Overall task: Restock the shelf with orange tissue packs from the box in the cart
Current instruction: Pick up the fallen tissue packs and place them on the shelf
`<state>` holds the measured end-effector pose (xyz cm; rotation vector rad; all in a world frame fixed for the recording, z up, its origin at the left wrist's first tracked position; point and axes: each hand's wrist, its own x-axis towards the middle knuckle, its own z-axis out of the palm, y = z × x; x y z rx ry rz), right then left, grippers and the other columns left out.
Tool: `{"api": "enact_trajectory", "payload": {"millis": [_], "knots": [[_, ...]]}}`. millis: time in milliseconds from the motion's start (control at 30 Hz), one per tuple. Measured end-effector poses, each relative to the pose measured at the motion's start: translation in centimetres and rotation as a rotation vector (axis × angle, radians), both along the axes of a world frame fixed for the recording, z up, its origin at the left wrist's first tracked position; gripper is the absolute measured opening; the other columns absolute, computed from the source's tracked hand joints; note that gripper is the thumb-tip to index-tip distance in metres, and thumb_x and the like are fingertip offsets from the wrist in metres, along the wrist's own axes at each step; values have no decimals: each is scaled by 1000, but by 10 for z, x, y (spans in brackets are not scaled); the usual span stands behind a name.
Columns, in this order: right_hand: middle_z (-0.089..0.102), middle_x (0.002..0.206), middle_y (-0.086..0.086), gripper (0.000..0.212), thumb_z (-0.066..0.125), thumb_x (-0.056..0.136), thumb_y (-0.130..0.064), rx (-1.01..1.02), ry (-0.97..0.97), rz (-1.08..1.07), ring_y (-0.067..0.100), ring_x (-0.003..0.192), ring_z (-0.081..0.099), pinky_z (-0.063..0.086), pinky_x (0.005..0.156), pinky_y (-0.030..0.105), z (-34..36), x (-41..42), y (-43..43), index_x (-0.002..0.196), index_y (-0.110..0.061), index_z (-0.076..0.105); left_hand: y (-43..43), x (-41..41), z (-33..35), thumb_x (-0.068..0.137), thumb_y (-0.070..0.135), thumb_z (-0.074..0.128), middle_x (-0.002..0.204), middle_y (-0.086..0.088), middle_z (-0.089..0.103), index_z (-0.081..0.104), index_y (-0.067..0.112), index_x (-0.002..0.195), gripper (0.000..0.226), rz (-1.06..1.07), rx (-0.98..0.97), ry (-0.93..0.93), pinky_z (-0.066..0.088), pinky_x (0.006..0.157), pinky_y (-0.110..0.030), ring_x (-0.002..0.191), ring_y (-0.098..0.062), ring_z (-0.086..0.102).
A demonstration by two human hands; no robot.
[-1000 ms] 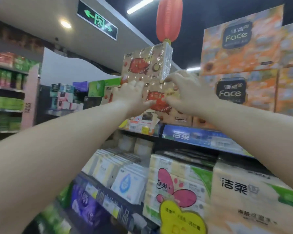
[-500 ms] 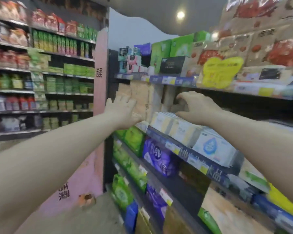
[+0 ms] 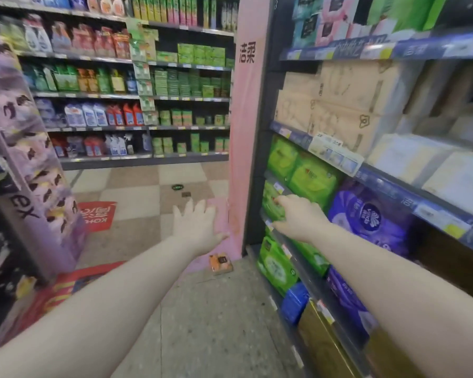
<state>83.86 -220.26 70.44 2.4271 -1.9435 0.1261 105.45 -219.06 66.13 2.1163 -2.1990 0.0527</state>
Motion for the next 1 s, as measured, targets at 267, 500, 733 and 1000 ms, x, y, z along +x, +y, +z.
{"api": "enact_trajectory", "payload": {"millis": [267, 500, 733, 1000], "knots": [[44, 140, 8, 59, 55, 87, -39, 201, -10, 109, 29, 130, 41, 33, 107, 45, -105, 53, -111, 140, -21, 38, -69, 44, -92, 87, 64, 42, 159, -4, 13, 18, 21, 150, 80, 106, 170, -50, 8, 114, -58, 147, -29, 7], [48, 136, 5, 47, 50, 90, -41, 344, -112, 98, 26, 129, 43, 29, 106, 44, -170, 57, -231, 133, -23, 45, -192, 46, -135, 89, 64, 38, 161, -2, 8, 13, 24, 152, 79, 158, 309, -48, 8, 116, -56, 148, -27, 3], [42, 144, 4, 54, 47, 92, -41, 433, -98, 78, 27, 133, 39, 29, 108, 40, -208, 55, -328, 142, -23, 35, -286, 56, -170, 88, 64, 40, 158, -4, 16, 19, 23, 149, 76, 181, 383, -32, 17, 115, -52, 146, -27, 13], [41, 144, 5, 59, 54, 89, -43, 557, -120, -29, 25, 134, 39, 32, 108, 39, -252, 95, -407, 141, -23, 37, -362, 112, -217, 88, 61, 43, 157, -5, 18, 24, 21, 146, 73, 150, 508, -21, 19, 113, -54, 145, -26, 15]]}}
